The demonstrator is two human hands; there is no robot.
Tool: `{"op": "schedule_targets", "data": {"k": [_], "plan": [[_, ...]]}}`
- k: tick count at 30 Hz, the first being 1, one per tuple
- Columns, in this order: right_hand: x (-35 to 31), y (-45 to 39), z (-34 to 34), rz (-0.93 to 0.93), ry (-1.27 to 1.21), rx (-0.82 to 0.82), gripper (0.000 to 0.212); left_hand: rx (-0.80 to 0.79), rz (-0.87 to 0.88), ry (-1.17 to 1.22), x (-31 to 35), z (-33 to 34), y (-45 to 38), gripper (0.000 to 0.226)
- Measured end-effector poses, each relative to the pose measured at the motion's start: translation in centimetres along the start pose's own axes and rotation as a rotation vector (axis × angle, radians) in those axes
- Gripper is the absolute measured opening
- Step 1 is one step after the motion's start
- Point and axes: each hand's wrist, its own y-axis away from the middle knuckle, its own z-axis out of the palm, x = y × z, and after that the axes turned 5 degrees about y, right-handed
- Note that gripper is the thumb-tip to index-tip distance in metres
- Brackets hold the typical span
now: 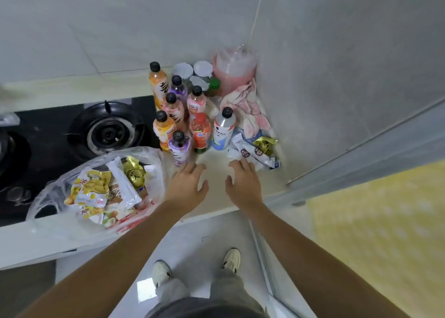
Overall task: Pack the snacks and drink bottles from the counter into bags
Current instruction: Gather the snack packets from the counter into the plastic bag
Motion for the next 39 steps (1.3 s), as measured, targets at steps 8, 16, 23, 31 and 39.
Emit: {"op": "schedule_targets", "data": {"k": [8,16,23,31,39], "plan": [[9.5,-4.6,-0.9,0.099,0.121,-0.115,0.062,-0.182,-0.053,-0.054,6.7,6.2,-7.9,0.060],[12.1,-7.6,-0.9,0.070,0.105,-0.163,0.051,-0.118,-0.520,0.471,9.4,11.0,-13.2,0.038],[13.0,-8.2,-0.1,0.097,0.047,-0.180,0.038,-0.087,-0.768,0.807,9.5,13.7,-14.5,0.037],[12.9,-7.7,1.7,0.202,-0.130,-0.238,0.036,-0.086,-0.800,0.977,8.7,14.4,-13.7,0.034],[10.0,-3.2,2.0,0.326,-0.406,-0.198,0.032,-0.084,-0.820,0.970,6.9,11.7,-8.9,0.011]]}}
